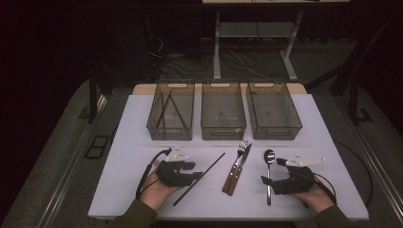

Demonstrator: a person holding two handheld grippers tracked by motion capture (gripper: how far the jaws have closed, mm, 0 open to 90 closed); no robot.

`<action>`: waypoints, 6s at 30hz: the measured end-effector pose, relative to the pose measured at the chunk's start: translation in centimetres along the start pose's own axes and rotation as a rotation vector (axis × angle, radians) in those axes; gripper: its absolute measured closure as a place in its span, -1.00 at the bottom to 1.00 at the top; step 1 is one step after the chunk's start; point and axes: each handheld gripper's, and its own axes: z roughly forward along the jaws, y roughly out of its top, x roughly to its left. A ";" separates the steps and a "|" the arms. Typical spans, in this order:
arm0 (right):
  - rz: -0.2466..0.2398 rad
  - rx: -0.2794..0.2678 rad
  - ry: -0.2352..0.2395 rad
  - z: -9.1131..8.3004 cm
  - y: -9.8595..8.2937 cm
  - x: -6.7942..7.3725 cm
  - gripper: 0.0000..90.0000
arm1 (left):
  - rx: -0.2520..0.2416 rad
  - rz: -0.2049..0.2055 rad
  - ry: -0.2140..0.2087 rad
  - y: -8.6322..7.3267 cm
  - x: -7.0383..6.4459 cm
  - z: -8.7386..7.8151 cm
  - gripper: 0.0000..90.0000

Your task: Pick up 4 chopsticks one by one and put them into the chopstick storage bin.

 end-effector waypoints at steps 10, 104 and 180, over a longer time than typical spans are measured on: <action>0.001 -0.001 -0.001 0.0 0.0 0.0 -0.80 | 0.067 -0.032 -0.035 -0.3 0.0 1.4 0.69; -0.009 0.014 0.005 0.3 -0.1 0.0 -0.80 | -0.050 0.028 -0.027 1.7 2.3 -2.0 0.91; 0.008 0.005 0.008 0.2 -0.2 -0.1 -0.80 | -0.134 -0.148 0.342 10.2 19.1 -1.6 0.91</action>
